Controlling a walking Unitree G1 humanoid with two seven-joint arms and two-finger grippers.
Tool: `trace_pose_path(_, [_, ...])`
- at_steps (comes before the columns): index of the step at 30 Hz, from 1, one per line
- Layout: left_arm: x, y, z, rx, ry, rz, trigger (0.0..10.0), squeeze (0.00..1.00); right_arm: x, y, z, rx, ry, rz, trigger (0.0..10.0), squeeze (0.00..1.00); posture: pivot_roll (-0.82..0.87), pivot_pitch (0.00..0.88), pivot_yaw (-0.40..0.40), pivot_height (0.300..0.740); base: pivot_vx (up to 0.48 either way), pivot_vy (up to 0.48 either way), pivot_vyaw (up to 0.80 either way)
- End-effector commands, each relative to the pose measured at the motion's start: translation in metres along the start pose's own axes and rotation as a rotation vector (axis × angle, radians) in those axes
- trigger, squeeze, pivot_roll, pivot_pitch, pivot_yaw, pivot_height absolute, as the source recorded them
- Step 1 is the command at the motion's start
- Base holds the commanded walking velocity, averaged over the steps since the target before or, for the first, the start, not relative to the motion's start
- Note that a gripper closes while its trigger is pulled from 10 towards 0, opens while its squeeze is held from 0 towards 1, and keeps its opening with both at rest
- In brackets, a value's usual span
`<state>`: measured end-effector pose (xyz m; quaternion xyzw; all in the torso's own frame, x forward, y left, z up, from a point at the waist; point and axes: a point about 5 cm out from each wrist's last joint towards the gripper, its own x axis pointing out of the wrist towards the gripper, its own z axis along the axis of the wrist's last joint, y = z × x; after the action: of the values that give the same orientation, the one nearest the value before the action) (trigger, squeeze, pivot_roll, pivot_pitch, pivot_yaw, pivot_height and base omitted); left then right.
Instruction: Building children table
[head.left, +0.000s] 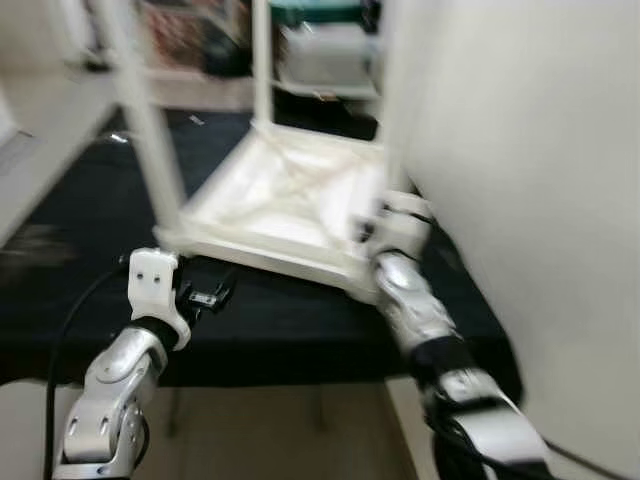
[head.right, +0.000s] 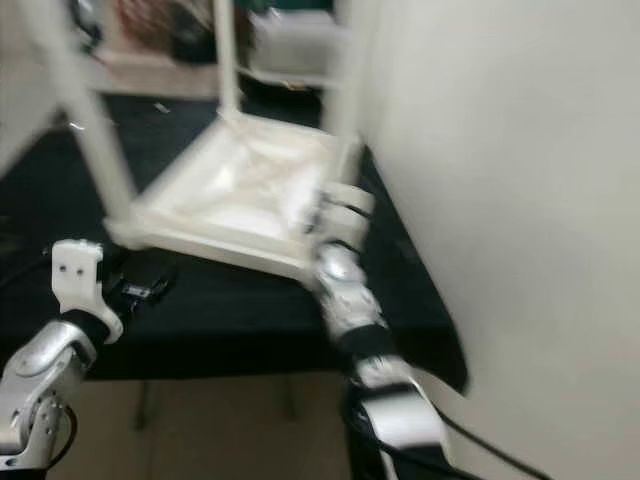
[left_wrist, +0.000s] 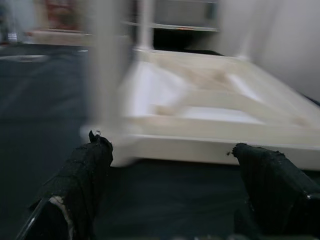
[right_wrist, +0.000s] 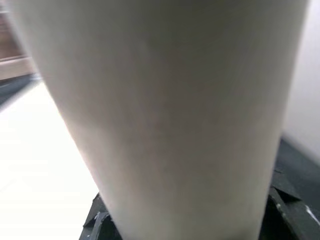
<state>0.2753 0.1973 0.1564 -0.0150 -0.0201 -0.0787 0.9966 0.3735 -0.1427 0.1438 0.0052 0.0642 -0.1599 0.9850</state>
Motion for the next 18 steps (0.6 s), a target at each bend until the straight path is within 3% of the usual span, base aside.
trace_pose_path(1, [0.003,-0.009,0.001,-0.003,0.003,-0.039,10.0,0.0,-0.011,0.01,-0.021,-0.078,0.094,0.09,10.0,0.0,0.12,0.0,-0.113,0.74,0.0,0.0,0.0])
trace_pose_path(4, [0.004,-0.008,0.001,-0.002,0.005,-0.043,10.0,0.0,-0.021,0.027,-0.008,-0.076,0.004,0.258,10.0,0.0,0.12,0.0,-0.114,0.74,0.0,0.0,0.0])
trace_pose_path(5, [0.004,-0.008,0.001,-0.004,0.006,-0.045,10.0,0.0,-0.027,0.04,0.007,-0.036,-0.082,0.383,10.0,1.0,0.12,0.0,-0.117,0.74,0.0,0.0,0.0])
trace_pose_path(9, [0.003,-0.008,0.002,-0.007,0.003,-0.04,10.0,0.0,-0.03,0.049,0.021,0.024,-0.132,0.498,10.0,1.0,0.13,0.0,-0.122,0.74,0.0,0.0,0.0])
trace_pose_path(10, [0.003,-0.008,0.002,-0.006,0.0,-0.035,10.0,0.0,-0.03,0.055,0.032,0.05,-0.175,0.579,10.0,0.6,0.13,0.0,-0.125,0.74,0.0,0.0,0.0])
trace_pose_path(13, [0.003,-0.007,0.002,-0.006,-0.002,-0.03,10.0,0.0,-0.03,0.06,0.043,0.068,-0.218,0.649,10.0,0.6,0.13,0.0,-0.125,0.74,0.0,0.0,0.0])
trace_pose_path(14, [0.003,-0.007,0.002,-0.006,-0.003,-0.029,10.0,0.0,-0.035,0.065,0.049,0.045,-0.234,0.829,10.0,0.0,0.13,0.0,-0.125,0.74,0.0,0.0,0.0])
trace_pose_path(16, [0.004,-0.007,0.002,-0.006,-0.002,-0.029,10.0,0.0,-0.049,0.07,0.052,-0.001,-0.245,1.129,10.0,0.0,0.13,0.0,-0.126,0.74,0.0,0.0,0.0])
trace_pose_path(18, [0.004,-0.007,0.002,-0.006,-0.002,-0.029,10.0,0.0,-0.053,0.07,0.052,-0.012,-0.246,1.198,10.0,0.0,0.13,0.0,-0.126,0.74,0.0,0.0,0.0])
